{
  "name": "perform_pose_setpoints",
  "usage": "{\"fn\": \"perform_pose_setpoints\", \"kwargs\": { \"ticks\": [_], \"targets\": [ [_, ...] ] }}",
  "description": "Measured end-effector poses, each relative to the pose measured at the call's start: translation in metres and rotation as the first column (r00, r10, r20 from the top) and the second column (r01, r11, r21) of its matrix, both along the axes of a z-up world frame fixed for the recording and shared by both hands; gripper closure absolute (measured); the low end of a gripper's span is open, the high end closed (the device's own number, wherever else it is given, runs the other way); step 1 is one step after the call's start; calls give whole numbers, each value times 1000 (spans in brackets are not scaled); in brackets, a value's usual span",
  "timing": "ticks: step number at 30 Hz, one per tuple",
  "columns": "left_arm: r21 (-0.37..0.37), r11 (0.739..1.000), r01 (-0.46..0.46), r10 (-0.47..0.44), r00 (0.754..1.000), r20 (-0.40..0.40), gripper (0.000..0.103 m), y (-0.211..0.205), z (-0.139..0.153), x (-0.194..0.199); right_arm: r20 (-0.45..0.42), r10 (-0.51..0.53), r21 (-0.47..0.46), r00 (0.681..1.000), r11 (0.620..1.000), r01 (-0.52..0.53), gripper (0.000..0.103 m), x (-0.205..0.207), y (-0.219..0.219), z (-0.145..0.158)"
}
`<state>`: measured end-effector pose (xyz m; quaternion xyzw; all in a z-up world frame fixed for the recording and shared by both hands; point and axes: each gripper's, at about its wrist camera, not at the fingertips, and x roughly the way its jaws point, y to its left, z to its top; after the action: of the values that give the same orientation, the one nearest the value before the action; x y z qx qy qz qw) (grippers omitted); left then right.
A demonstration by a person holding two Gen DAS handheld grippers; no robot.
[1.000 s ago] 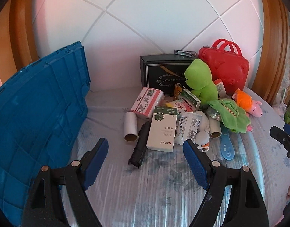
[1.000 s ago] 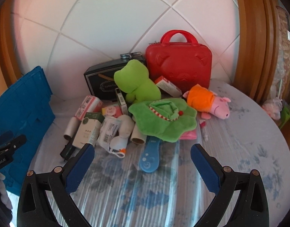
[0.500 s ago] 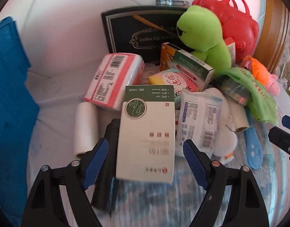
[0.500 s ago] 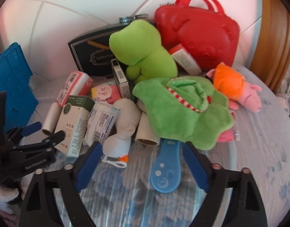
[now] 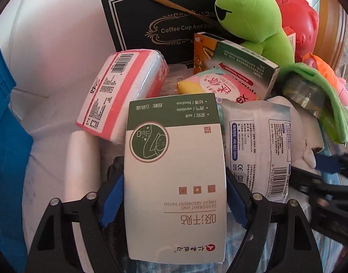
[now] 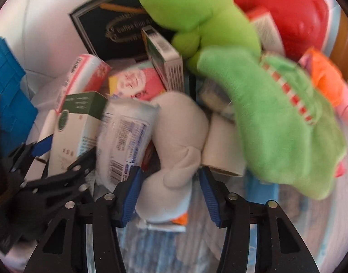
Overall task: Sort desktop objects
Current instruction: 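Grasp the white patch box with the left gripper, then lift the patch box with left gripper while right gripper grasps white plush toy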
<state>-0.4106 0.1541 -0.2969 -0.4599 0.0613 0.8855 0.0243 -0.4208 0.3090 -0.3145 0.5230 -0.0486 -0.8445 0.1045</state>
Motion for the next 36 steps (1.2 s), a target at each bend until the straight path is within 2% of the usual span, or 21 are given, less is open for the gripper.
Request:
{"fn": "perform_pose_setpoints", "kwargs": {
  "ticks": [2, 5, 7, 12, 14, 17, 18, 19, 20, 21, 22, 27, 30, 31, 36],
  "targets": [
    [22, 1000, -6, 5, 1000, 24, 25, -2, -1, 5, 36, -8, -64, 999, 998, 10, 61, -3, 6, -7],
    [80, 997, -23, 17, 997, 72, 26, -7, -7, 20, 8, 17, 1, 1000, 1000, -18, 61, 12, 6, 2],
    [113, 993, -40, 29, 995, 97, 27, -9, -9, 37, 18, 40, 17, 999, 999, -41, 61, 25, 10, 2],
    [128, 990, -54, 35, 989, 142, 27, -10, -19, 73, 56, 47, 36, 997, 998, -49, 61, 63, 30, 2],
    [124, 989, -75, 55, 987, 154, 27, -13, -26, 84, 61, 38, 31, 997, 999, -40, 59, 68, 37, 2],
    [126, 988, -86, 66, 986, 154, 27, -14, -27, 94, 62, 25, 22, 998, 999, -27, 48, 66, 41, 4],
    [127, 988, -90, 70, 985, 156, 27, -13, -27, 94, 56, 26, 22, 998, 999, -27, 41, 65, 41, 5],
    [127, 987, -96, 76, 985, 154, 27, -13, -26, 97, 48, 27, 19, 998, 999, -28, 41, 63, 40, 6],
    [127, 987, -102, 82, 985, 151, 27, -13, -22, 99, 41, 30, 21, 999, 999, -31, 44, 62, 39, 7],
    [128, 986, -108, 88, 985, 147, 27, -16, -20, 100, 34, 37, 31, 999, 999, -38, 58, 62, 37, 8],
    [129, 985, -115, 97, 986, 139, 27, -18, -17, 104, 29, 42, 41, 999, 998, -43, 65, 64, 37, 6],
    [115, 987, -109, 98, 991, 96, 27, -19, 2, 121, -35, 71, 82, 997, 994, -68, 67, 80, 22, 24],
    [105, 990, -90, 85, 995, 55, 27, -15, 23, 135, -85, 70, 76, 994, 995, -64, 69, 98, 27, 43],
    [105, 991, -83, 79, 996, 39, 27, -7, 33, 139, -104, 70, 76, 992, 995, -63, 74, 106, 31, 52],
    [99, 994, -54, 56, 998, -21, 27, -4, 68, 178, -180, 97, 115, 979, 990, -77, 76, 147, 39, 86]
  ]
}}
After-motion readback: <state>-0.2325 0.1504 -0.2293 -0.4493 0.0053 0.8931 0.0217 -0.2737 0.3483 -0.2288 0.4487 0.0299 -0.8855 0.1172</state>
